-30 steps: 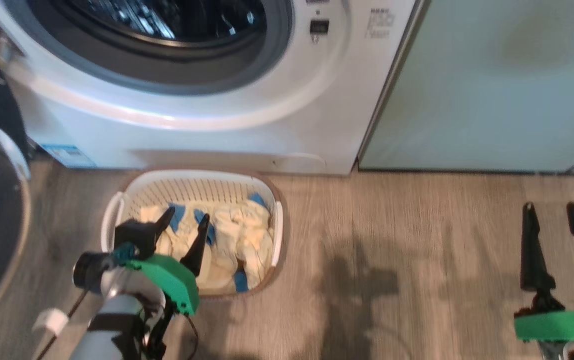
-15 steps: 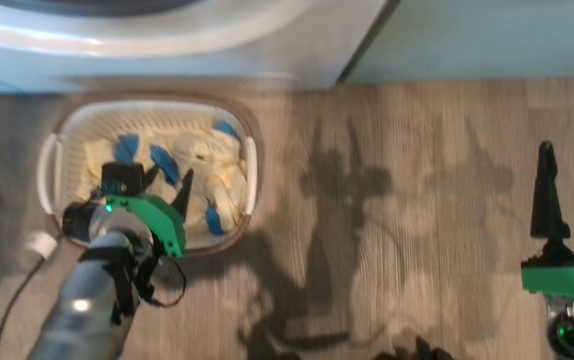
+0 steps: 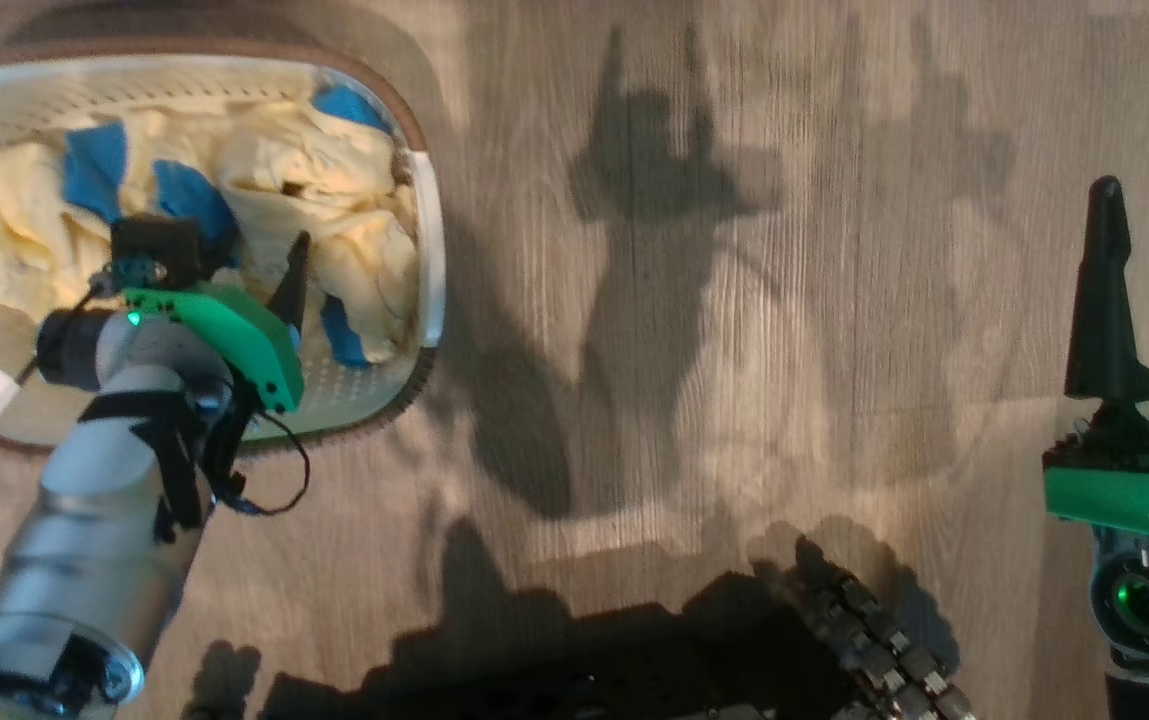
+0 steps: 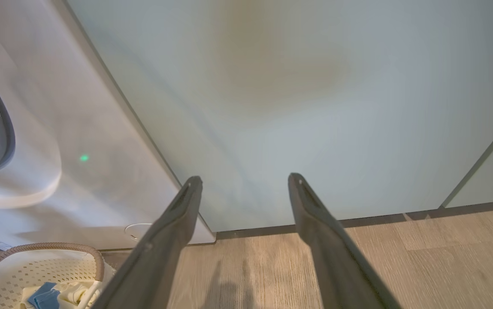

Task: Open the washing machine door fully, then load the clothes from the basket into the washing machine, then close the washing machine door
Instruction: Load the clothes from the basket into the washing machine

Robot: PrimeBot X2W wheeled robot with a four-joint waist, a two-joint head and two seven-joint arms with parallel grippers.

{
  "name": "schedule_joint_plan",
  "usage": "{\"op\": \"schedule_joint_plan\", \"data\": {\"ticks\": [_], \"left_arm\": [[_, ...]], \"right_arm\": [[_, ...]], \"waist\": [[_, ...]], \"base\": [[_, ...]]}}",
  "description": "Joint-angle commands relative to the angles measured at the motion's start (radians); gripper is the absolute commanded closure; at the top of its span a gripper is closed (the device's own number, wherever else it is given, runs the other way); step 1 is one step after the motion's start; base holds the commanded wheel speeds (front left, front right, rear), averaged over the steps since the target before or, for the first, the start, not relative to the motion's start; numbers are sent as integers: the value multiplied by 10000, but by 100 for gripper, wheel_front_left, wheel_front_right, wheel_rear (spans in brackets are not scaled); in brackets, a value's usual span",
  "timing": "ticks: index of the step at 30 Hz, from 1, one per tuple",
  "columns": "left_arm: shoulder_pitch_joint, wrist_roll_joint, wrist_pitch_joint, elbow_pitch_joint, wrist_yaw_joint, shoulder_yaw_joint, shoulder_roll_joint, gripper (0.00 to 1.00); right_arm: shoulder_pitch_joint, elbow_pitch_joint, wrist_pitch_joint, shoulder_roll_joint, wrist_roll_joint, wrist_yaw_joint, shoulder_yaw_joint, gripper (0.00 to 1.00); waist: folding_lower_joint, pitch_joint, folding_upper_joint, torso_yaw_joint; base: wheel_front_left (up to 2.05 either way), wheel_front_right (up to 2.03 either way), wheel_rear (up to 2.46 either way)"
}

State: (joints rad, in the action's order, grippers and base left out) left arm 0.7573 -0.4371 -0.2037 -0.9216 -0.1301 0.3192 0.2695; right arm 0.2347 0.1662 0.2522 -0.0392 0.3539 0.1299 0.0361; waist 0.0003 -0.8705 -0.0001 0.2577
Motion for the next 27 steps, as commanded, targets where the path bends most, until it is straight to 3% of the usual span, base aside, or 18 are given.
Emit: {"op": "schedule_joint_plan", "data": {"ticks": [1,13,19,25,27], "left_arm": [[60,-161,-114,-65,-4,-54,393,0],[1456,-1327,433,-1321,-5,505,776,0],[2062,-1401,612,-2326,92,464,1106,0],[2281,-1397,703,-2977,121,572,1027,0],[2333,-1379,739,-3098,115,632,1004,55]], "right_arm": [[-107,286,95,-110,99,8,195,0],[195,674,95,-110,369,8,752,0],[185,928,95,-110,580,8,1074,0],[-81,1131,95,-110,587,8,1118,0],[-141,1162,95,-110,578,8,1100,0]], "waist": [[-3,-408,1,208],[-3,-1439,1,788],[-3,-1838,1,1233],[-3,-1856,1,1279],[-3,-1866,1,1265]], "base": [[0,0,0],[0,0,0],[0,0,0],[0,0,0],[0,0,0]]}}
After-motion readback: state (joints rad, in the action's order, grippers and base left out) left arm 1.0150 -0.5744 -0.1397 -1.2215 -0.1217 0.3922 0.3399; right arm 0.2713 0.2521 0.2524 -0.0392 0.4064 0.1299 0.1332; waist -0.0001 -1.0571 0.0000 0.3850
